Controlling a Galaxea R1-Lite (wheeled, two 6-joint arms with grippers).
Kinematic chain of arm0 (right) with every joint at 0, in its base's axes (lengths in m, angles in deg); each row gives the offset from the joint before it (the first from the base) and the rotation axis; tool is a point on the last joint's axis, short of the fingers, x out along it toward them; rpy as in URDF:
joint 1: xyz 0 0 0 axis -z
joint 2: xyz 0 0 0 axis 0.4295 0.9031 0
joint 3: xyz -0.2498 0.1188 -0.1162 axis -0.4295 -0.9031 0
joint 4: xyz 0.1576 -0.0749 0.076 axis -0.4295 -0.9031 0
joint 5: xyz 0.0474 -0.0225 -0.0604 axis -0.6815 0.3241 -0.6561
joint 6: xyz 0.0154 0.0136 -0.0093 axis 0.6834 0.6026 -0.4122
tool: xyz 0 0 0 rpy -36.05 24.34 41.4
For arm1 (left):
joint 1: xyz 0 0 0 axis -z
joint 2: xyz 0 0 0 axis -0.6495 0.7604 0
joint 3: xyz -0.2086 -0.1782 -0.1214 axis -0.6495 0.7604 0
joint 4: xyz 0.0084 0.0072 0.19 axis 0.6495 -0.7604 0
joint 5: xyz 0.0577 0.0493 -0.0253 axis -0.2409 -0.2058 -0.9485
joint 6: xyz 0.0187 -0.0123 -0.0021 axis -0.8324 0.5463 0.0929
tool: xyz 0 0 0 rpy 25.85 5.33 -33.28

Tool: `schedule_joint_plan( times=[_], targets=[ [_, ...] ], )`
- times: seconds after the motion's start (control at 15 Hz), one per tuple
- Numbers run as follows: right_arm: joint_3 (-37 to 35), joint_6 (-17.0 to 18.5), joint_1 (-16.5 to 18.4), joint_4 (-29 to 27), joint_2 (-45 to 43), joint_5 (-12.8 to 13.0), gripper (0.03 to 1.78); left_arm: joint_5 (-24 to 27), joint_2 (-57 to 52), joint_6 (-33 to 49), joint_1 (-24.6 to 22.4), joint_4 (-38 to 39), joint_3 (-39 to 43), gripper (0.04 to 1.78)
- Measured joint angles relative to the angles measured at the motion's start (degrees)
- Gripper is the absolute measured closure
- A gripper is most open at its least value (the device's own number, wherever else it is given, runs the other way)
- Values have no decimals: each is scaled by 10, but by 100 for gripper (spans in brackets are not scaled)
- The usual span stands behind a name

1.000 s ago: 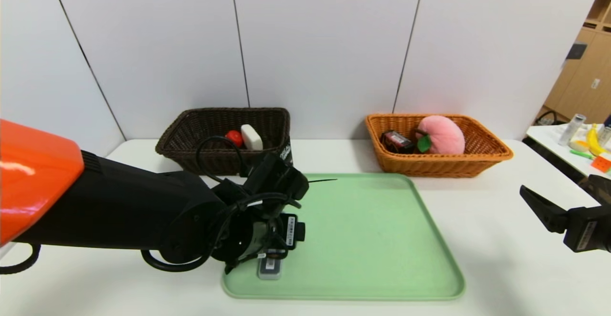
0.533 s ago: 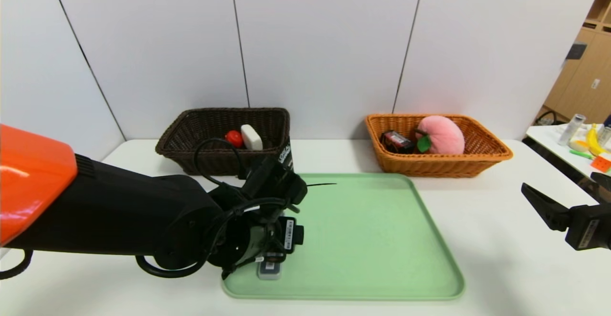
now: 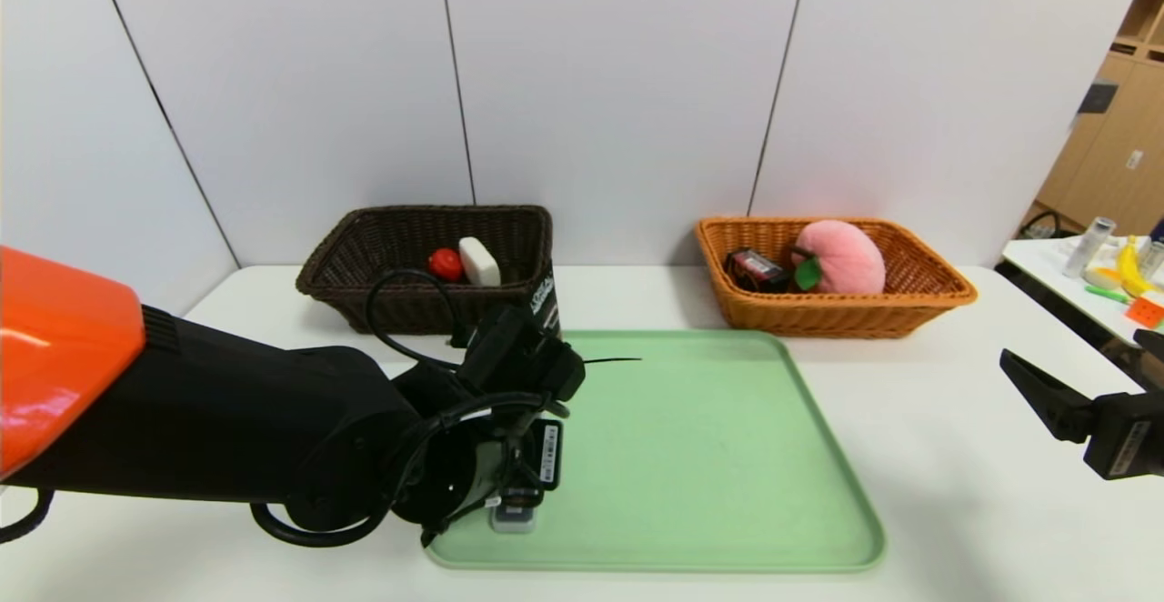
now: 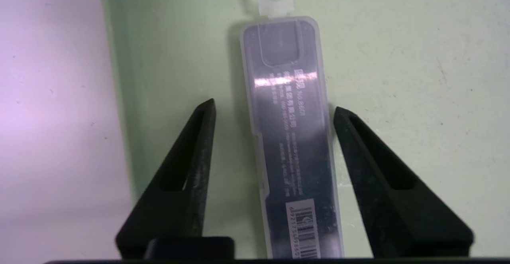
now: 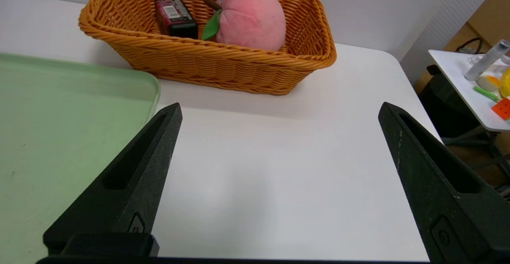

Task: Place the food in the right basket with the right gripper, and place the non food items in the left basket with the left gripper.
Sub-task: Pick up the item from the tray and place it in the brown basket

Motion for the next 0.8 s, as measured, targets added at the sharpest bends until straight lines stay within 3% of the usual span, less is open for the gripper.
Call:
schedule_joint_plan(
  times=[0.27,0.8],
  targets=[
    [0,-1,0,-2,-7,0,11,2,-12,0,21,-8,4,126],
    [-3,-1,0,-4,-18,1,11,-40,-61,-49,23,-22,-15,126]
  ],
)
